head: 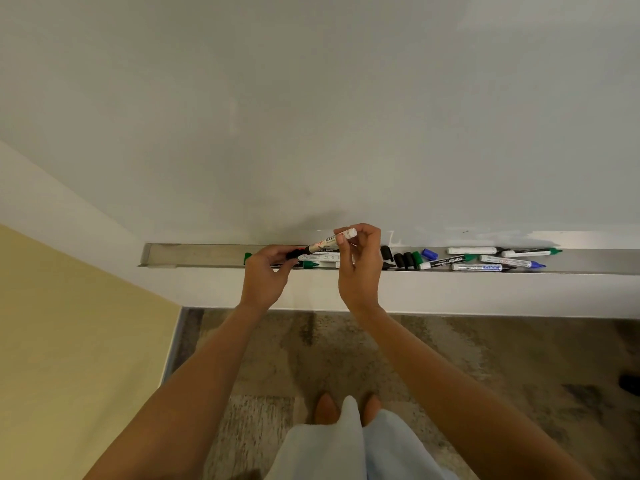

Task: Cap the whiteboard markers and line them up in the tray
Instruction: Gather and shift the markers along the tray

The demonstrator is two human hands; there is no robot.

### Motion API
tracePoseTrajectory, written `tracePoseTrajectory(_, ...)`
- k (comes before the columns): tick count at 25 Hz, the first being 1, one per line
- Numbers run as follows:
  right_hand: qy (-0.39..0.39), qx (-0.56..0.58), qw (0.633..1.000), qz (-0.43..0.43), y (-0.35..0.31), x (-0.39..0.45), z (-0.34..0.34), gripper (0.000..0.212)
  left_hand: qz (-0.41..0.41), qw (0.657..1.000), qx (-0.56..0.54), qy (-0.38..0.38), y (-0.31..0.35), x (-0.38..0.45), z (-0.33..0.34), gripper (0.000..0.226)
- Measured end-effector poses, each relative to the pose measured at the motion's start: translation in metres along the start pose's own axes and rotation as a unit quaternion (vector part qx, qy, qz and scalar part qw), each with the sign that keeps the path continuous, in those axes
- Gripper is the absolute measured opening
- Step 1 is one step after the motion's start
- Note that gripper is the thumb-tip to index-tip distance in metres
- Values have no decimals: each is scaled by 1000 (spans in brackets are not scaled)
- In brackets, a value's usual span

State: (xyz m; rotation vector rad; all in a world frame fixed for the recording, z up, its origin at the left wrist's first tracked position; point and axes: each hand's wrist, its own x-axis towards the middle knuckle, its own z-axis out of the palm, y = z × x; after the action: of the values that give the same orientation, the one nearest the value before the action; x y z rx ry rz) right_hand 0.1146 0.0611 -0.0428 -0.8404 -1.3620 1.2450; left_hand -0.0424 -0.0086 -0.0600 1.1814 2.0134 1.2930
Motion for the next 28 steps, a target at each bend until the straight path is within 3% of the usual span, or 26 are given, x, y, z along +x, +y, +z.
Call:
tracePoseTrajectory(12,5,-20,1000,23,-3,-13,-6,16,7,999,1,-44,8,-4,7,29)
tracePoseTrajectory(15,18,-20,999,38,-3,-17,-6,21,-29,998,-35,-43,12,-4,10,28)
tracePoseTrajectory(18,-7,-24,998,61,1,-19,-11,22,-140,981,-129,22,13,-2,11,27)
tracePoseTrajectory(21,-71,-100,989,84,9,-21,-13,19,-230,946,-206,104,16,1,14,20)
tracePoseTrajectory(24,-116,-183,971,105,14,-22,-12,16,-266,926,-209,165,20,3,19,20)
tracePoseTrajectory(28,-150,-236,957,70,12,-26,-5,10,-281,925,-196,165,27,1,28,12)
